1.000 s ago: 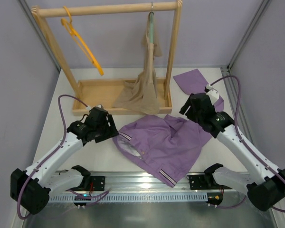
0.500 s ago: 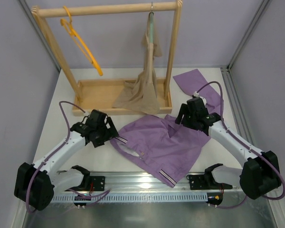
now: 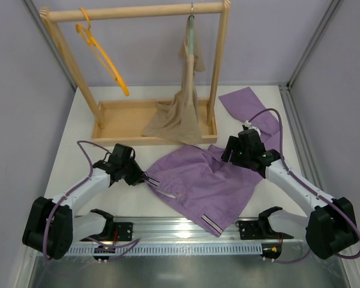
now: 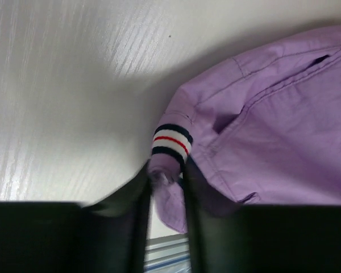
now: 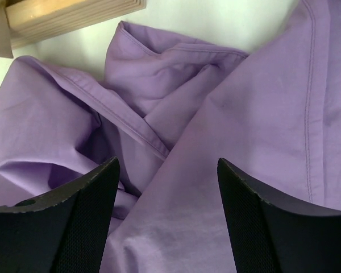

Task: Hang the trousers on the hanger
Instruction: Fold the trousers

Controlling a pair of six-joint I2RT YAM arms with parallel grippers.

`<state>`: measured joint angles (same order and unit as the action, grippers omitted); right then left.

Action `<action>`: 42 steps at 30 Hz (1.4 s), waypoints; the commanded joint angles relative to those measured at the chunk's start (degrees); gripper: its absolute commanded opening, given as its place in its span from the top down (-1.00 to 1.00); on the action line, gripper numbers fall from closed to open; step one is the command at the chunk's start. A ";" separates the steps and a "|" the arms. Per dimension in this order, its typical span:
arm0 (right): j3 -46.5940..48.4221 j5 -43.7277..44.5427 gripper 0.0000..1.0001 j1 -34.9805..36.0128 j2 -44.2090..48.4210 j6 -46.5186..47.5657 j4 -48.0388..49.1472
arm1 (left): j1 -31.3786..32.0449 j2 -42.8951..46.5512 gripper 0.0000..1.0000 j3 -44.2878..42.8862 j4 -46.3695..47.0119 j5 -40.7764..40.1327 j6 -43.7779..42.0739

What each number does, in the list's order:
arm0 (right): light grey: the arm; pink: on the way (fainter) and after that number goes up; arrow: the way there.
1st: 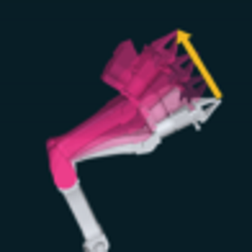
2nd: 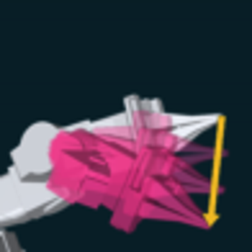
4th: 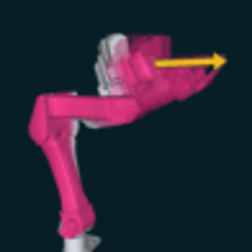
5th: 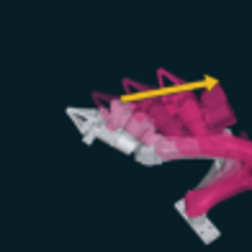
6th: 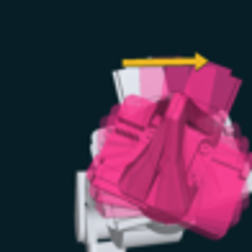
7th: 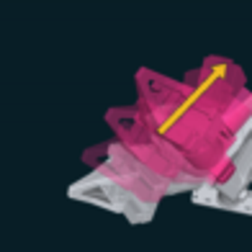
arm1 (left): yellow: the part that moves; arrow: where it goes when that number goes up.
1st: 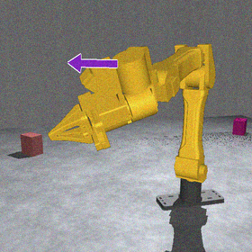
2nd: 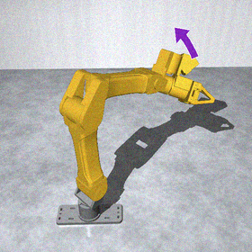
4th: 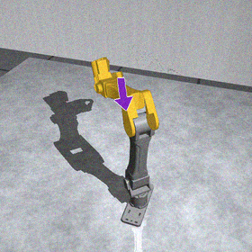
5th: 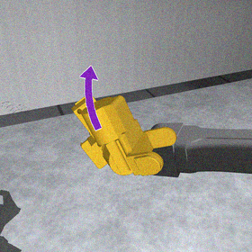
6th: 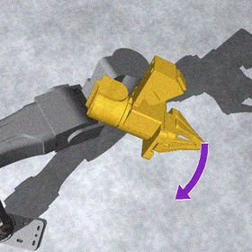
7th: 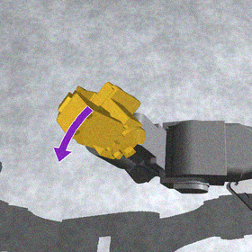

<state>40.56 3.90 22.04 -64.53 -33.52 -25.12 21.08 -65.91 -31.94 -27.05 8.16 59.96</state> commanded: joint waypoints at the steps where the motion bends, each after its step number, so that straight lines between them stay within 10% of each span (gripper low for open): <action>1: 1.18 2.50 -0.46 0.10 -0.15 -1.37 3.50 | -0.34 0.52 0.67 0.83 3.58 0.36 -0.19; 4: 3.73 2.78 -0.48 -0.60 -1.90 -2.78 2.98 | -0.34 2.80 1.00 -0.92 2.54 2.81 -5.09; 21: 5.23 -11.38 -0.59 -0.34 -22.91 3.37 11.94 | -0.34 17.31 0.99 -3.12 6.21 16.53 -13.21; 28: 10.50 1.00 0.92 -0.51 -24.33 3.64 3.89 | -0.25 12.39 0.99 -8.91 6.92 18.03 -13.64; 30: 12.61 3.82 0.85 -0.51 -23.45 3.11 0.97 | -0.25 11.51 0.99 -10.32 5.44 17.77 -14.87; 32: 13.49 5.32 0.05 -0.68 -21.18 -0.66 -4.04 | -0.25 11.59 0.99 -10.86 3.50 17.50 -15.84; 34: 13.85 4.98 -0.17 -1.39 -19.59 -5.13 -6.33 | -0.25 12.56 1.00 -10.25 3.23 16.89 -16.28; 42: 19.55 7.61 -0.36 -5.34 -19.30 -19.82 -15.03 | -0.25 13.17 0.99 -7.61 4.37 17.24 -15.58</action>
<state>56.73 8.88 18.44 -83.74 -45.30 -35.46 20.97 -53.87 -39.48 -24.25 23.81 45.32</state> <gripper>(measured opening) 0.681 0.019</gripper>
